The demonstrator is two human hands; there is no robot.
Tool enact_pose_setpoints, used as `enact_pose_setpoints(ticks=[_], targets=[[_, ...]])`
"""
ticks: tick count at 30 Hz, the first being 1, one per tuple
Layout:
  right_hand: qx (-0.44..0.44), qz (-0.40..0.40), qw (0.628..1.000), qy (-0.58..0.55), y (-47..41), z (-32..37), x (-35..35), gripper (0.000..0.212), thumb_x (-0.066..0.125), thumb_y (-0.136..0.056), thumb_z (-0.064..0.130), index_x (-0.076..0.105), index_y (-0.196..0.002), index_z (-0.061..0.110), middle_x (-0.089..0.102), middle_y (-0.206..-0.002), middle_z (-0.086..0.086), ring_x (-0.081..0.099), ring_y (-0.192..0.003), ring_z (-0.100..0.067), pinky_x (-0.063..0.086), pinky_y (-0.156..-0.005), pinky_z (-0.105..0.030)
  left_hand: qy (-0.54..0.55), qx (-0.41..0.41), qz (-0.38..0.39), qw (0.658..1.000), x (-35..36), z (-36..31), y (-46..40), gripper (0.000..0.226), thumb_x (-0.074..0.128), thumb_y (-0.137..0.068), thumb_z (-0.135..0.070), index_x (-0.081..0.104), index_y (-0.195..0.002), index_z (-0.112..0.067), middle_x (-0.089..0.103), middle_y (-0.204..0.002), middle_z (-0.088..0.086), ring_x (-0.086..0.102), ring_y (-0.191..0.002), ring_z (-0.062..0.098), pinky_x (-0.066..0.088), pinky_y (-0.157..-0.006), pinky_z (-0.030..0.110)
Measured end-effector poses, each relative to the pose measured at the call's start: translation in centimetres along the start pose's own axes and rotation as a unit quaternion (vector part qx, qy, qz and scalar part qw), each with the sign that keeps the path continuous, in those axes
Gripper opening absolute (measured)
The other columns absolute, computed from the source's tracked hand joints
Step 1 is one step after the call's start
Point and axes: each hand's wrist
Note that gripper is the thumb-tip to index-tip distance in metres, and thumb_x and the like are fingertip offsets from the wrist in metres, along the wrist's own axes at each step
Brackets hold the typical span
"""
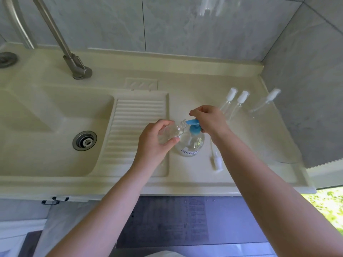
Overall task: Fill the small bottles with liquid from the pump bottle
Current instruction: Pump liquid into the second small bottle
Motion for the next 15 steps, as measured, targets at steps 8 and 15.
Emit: enact_pose_setpoints(ticks=[8,15], targets=[[0.002,0.03,0.999,0.037,-0.29,0.04,0.24,0.021,0.05,-0.088,0.018,0.07,-0.082,0.021,0.059,-0.076,0.0,0.048,-0.061,-0.015,0.038,-0.054,-0.026,-0.01,0.016,0.001,1.0,0.03,0.07,-0.04,0.039,0.082,-0.076,-0.023,0.065,-0.112,-0.028,0.065,-0.107,-0.011,0.058,-0.106,0.005,0.044,-0.092,0.019],[-0.03,0.018,0.997,0.074,-0.41,-0.15,0.5,0.03,0.04,-0.092,0.017,0.07,-0.089,0.019,0.058,-0.077,0.005,0.051,-0.067,-0.013,0.038,-0.055,-0.026,-0.015,0.021,0.0,1.0,0.34,0.01,-0.36,0.039,0.081,-0.076,-0.019,0.065,-0.11,-0.029,0.065,-0.105,-0.008,0.058,-0.104,0.008,0.044,-0.092,0.021]])
Point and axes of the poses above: each hand's wrist, its own y-axis away from the middle knuckle, its own x-axis out of the palm, z = x × y
